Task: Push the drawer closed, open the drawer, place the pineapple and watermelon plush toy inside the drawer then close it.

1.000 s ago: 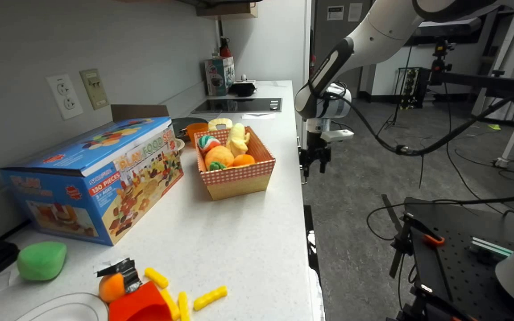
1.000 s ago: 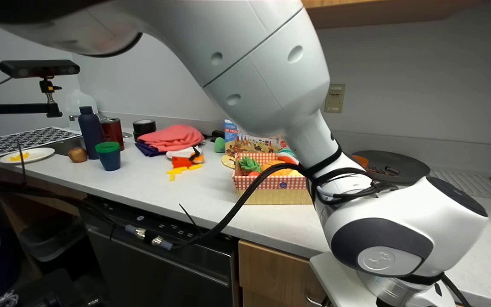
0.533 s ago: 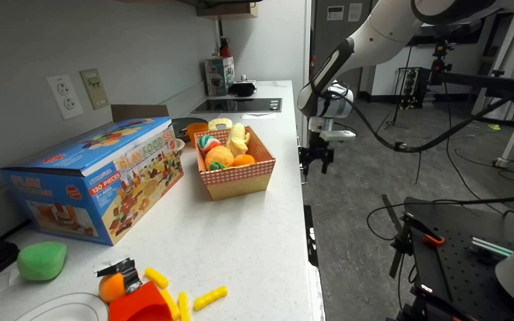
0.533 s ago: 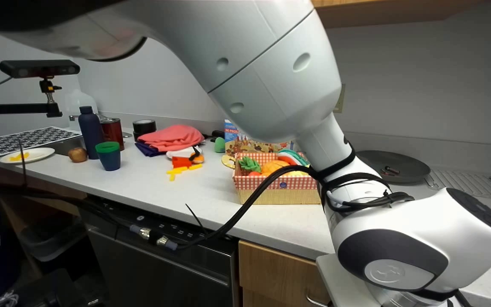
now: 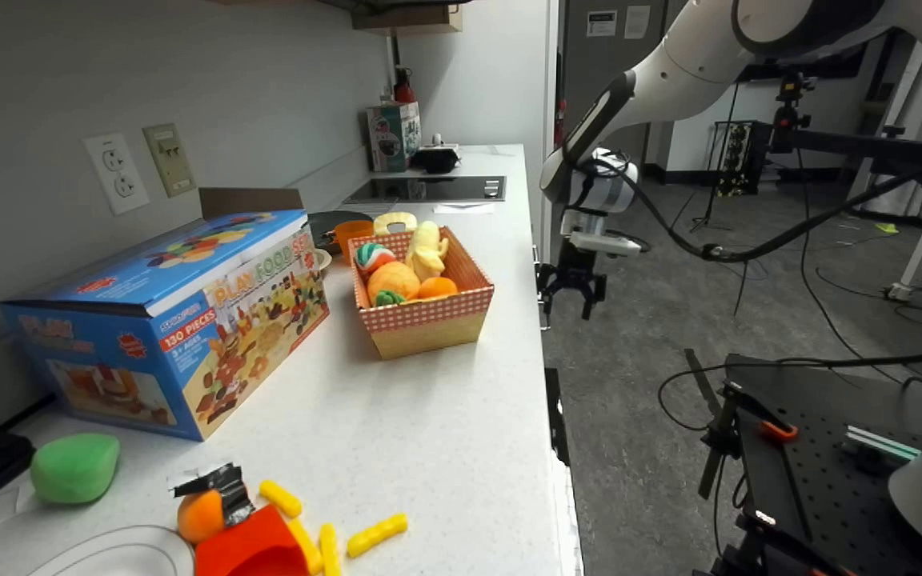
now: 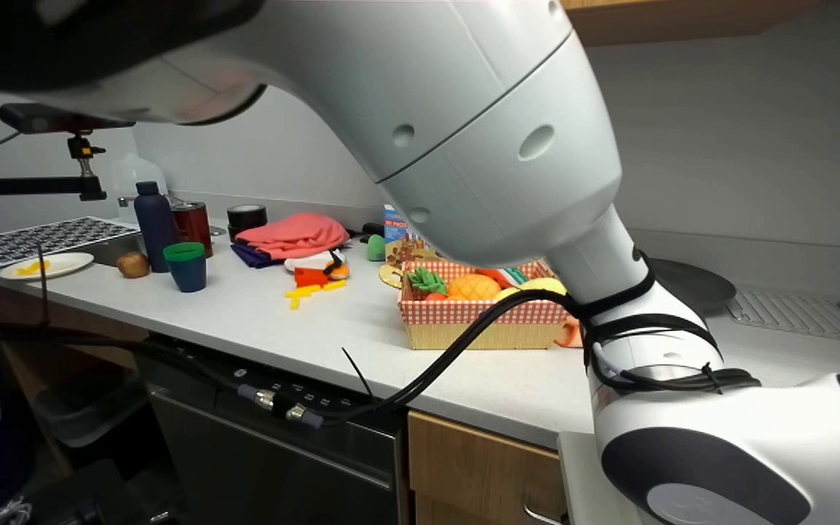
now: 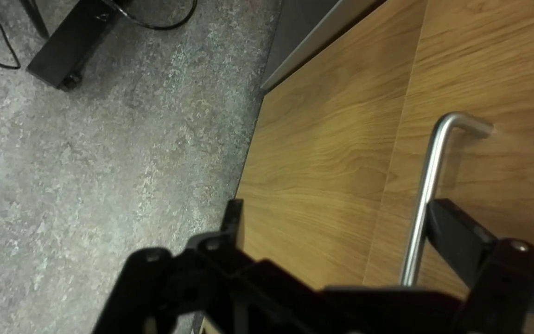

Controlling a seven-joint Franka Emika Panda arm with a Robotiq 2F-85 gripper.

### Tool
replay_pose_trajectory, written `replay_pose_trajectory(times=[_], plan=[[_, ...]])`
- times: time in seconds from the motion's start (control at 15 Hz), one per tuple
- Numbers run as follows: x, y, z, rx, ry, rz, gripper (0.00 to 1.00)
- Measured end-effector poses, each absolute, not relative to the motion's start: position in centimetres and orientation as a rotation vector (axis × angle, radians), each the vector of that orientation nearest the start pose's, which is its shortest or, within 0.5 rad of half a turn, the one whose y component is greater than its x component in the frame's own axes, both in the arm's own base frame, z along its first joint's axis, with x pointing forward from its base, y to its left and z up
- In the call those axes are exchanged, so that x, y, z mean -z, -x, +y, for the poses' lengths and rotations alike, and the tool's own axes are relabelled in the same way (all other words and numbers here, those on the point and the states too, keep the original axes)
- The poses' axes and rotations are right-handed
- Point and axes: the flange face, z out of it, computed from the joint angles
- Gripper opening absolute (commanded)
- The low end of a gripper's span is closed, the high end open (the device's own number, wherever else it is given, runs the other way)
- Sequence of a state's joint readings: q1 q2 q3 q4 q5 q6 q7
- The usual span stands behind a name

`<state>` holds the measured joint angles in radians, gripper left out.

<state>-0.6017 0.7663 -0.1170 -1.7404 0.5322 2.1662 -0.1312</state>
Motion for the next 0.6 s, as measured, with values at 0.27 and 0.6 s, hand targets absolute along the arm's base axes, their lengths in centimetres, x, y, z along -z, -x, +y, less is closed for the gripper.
replay_pose_trajectory(times=[0.27, 0.6], plan=[[-11.46, -48.39, -39.67, -0.261, 2.372, 1.294, 1.0], [-11.39, -47.85, -39.94, -0.3, 2.329, 1.359, 1.0]])
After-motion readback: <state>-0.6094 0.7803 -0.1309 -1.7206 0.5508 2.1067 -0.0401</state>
